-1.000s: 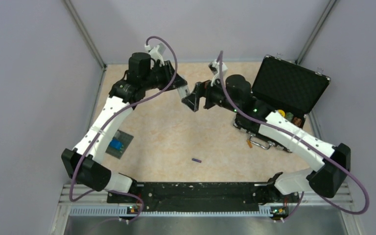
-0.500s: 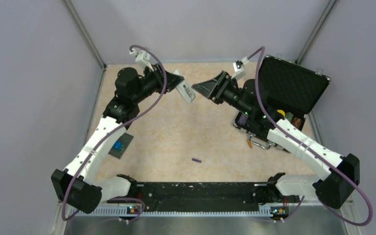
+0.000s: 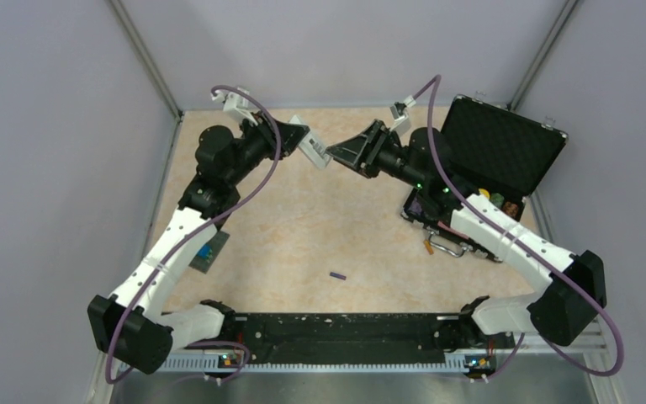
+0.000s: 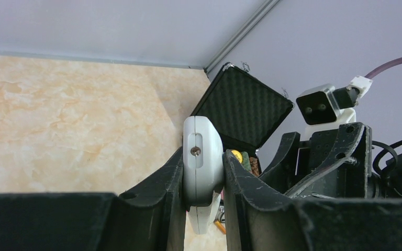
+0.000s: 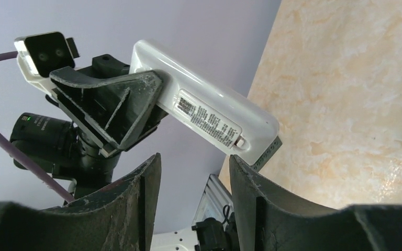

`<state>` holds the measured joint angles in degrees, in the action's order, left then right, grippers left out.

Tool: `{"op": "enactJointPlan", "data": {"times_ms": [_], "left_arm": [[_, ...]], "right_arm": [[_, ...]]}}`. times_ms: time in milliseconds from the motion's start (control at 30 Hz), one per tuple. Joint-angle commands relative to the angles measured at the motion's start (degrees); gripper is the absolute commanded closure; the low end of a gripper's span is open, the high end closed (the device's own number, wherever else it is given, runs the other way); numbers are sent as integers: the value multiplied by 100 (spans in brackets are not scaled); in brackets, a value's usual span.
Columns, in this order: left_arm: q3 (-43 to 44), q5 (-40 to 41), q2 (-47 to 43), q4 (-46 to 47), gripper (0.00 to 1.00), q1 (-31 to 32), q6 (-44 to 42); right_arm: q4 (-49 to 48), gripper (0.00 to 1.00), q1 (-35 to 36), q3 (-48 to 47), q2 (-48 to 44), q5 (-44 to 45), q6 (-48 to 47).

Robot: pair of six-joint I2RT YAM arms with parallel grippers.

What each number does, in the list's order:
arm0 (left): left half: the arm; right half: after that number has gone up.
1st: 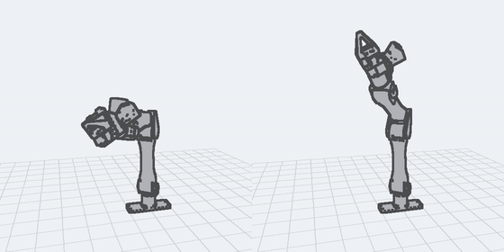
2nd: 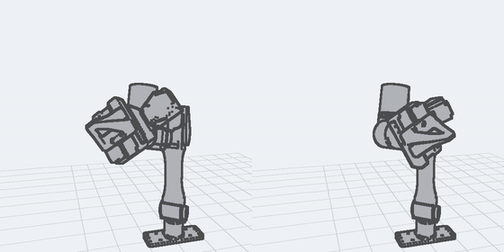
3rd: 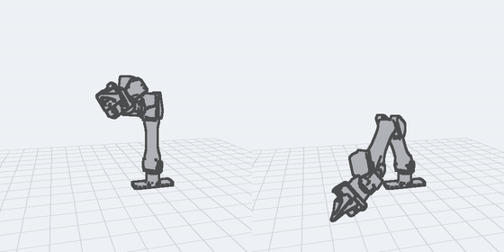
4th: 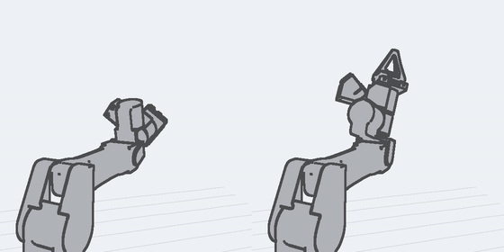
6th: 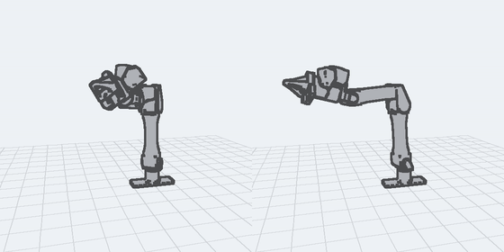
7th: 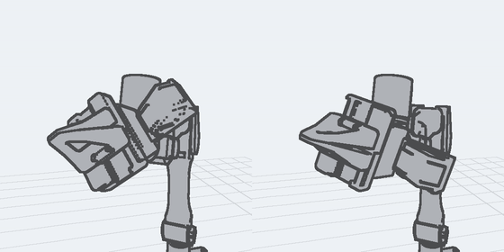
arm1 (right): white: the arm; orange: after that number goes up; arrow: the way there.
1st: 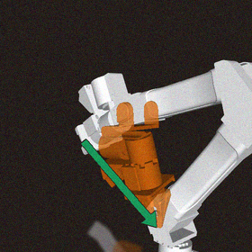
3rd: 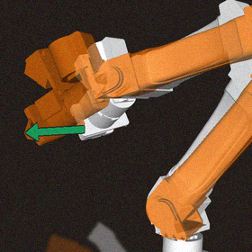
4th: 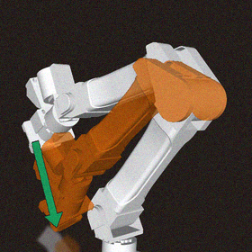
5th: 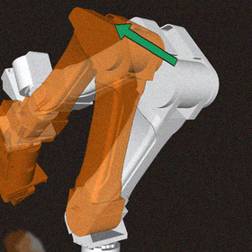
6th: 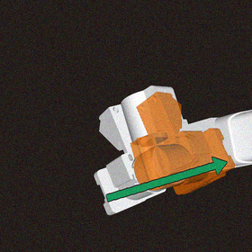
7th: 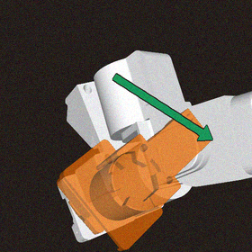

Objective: Load the batteries into the remote control

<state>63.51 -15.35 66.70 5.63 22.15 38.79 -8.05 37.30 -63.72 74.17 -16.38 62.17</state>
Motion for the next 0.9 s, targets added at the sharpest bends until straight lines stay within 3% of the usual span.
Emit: {"op": "enactJointPlan", "data": {"times_ms": [0,567,867], "left_arm": [[48,134,-192,440,100,-17,-95],[-51,111,-274,667,100,-19,-222],[-168,16,-367,812,100,-15,-227]], "right_arm": [[-52,49,-30,-343,115,-225,26],[-305,55,-25,-421,430,-400,-11],[-502,63,-30,-394,510,-394,26]]}}
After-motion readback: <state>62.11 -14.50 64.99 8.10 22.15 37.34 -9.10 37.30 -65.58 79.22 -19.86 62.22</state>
